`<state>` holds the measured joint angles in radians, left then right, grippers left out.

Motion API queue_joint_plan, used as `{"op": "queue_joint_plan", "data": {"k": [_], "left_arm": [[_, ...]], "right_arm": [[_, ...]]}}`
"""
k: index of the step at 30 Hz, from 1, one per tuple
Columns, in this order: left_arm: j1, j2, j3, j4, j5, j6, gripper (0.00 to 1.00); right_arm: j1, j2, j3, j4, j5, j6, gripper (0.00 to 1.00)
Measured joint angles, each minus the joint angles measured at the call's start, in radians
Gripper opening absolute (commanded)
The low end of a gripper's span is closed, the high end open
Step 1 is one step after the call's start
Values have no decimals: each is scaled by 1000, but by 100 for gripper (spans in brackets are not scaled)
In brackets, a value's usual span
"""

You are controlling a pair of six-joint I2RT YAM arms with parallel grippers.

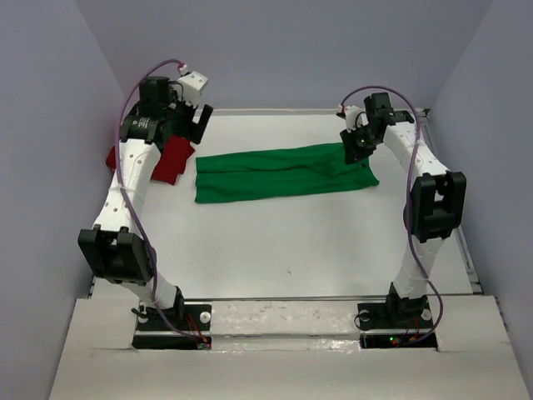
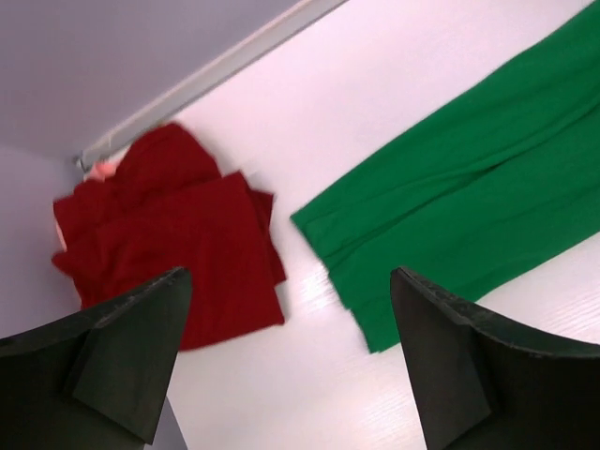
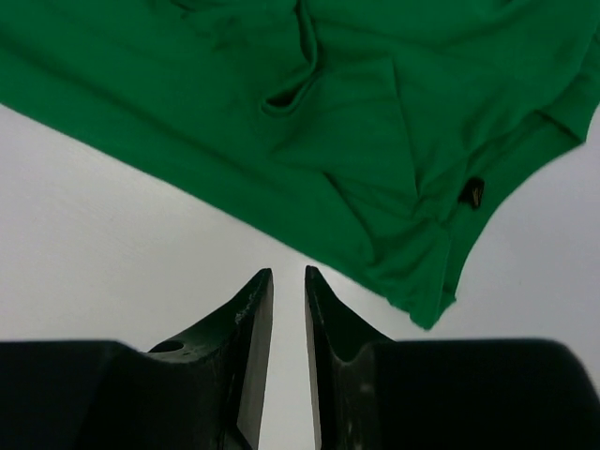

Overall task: Fold and stack the t-shirts
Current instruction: Fold the other side of the tshirt into a rectangle

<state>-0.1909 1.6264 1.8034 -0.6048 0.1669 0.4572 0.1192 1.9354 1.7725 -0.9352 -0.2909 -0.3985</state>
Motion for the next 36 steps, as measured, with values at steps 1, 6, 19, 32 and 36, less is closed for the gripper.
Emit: {"op": "queue_joint_plan", "data": {"k": [1, 6, 19, 32, 36], "left_arm": [[55, -33, -68, 27, 16, -3, 99], [251, -80, -355, 109, 36, -5, 99], [543, -580, -868, 294, 124, 5, 99], [676, -661, -999, 343, 280, -29, 99], [687, -692, -1006, 351, 303, -36, 99]], "right_arm": [[0, 24, 13, 23, -18, -6, 25], [0, 115, 26, 134, -80, -31, 26], [0, 323, 161, 217, -215, -27, 34], [39, 331, 217, 224, -268, -24, 38], [42, 346, 219, 224, -271, -25, 39]]}}
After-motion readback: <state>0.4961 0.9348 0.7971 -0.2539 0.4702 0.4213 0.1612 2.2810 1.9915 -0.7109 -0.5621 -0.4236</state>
